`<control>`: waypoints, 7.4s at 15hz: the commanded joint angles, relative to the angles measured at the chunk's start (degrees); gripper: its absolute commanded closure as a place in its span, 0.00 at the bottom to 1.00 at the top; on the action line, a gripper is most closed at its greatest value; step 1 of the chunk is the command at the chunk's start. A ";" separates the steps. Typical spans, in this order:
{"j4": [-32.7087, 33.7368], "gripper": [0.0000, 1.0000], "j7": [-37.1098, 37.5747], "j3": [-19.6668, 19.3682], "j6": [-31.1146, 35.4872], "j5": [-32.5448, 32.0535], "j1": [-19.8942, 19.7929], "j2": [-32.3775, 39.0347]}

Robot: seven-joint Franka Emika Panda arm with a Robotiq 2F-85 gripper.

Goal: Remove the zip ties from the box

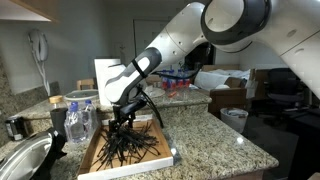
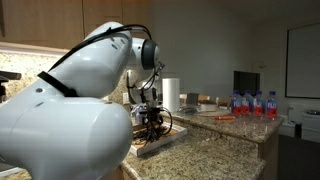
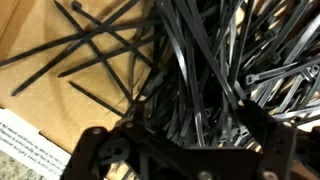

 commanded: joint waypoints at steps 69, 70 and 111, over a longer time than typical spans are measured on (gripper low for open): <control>-35.02 0.92 7.42 -6.31 -2.12 22.84 -14.65 -35.95; -37.02 0.92 5.81 -6.82 -1.41 24.34 -15.86 -37.30; -45.00 0.92 7.96 -14.72 16.94 29.04 -23.18 -28.13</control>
